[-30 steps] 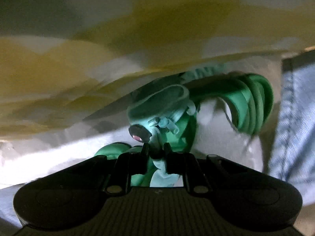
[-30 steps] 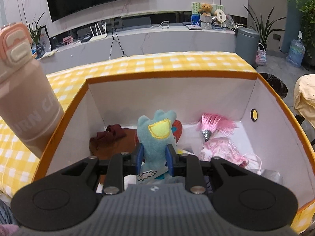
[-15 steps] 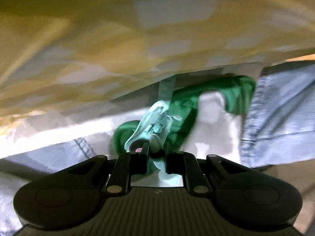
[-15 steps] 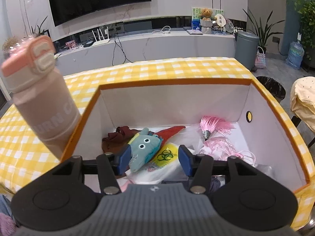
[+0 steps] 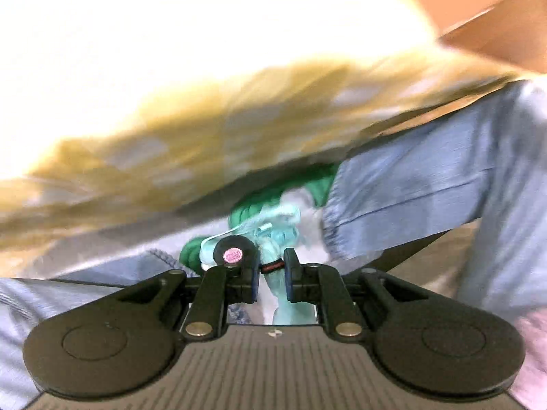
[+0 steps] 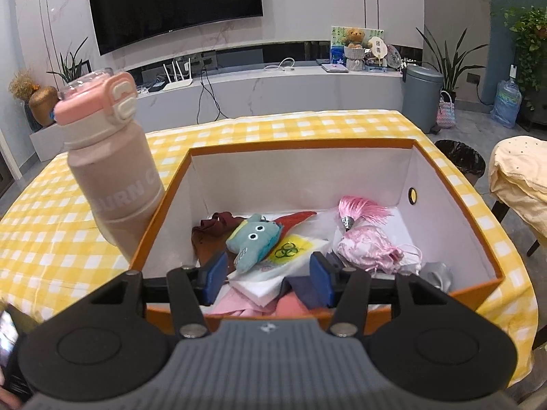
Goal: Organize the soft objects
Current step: 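Open the right tool to drop the plush dinosaur into the box, then raise the teal pouch with the left tool toward the box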
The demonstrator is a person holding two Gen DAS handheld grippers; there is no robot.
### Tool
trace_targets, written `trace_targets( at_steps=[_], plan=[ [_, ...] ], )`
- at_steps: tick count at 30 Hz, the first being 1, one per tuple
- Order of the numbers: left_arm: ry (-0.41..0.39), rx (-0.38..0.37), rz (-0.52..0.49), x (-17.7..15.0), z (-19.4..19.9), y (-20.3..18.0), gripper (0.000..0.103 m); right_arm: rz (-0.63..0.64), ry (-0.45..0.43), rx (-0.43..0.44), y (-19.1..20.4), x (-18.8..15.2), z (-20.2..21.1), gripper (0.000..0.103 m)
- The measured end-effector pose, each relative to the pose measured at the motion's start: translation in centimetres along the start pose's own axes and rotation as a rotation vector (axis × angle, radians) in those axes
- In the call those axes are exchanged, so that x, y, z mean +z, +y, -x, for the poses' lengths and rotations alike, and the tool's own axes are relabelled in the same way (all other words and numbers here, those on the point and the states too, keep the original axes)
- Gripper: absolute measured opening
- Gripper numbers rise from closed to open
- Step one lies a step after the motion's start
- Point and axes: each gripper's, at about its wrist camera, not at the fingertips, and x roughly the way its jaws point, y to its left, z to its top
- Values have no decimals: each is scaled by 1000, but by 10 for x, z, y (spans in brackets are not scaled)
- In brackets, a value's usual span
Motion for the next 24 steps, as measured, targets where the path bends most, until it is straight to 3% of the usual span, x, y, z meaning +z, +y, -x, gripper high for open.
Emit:
trace_targets(
  at_steps=[5,15,24],
  plan=[
    [-141,-25,-58,-18,53,-21,16,-12,-20,0,-3,-9,12,53],
    [-510,-104,-98,-50,180,-62,16,-34,-54,18,-11,-22,30,53],
    [-758,-166,-179,-41,252,-109,15,-82,-150,43,-26,-18,56,53]
  ],
)
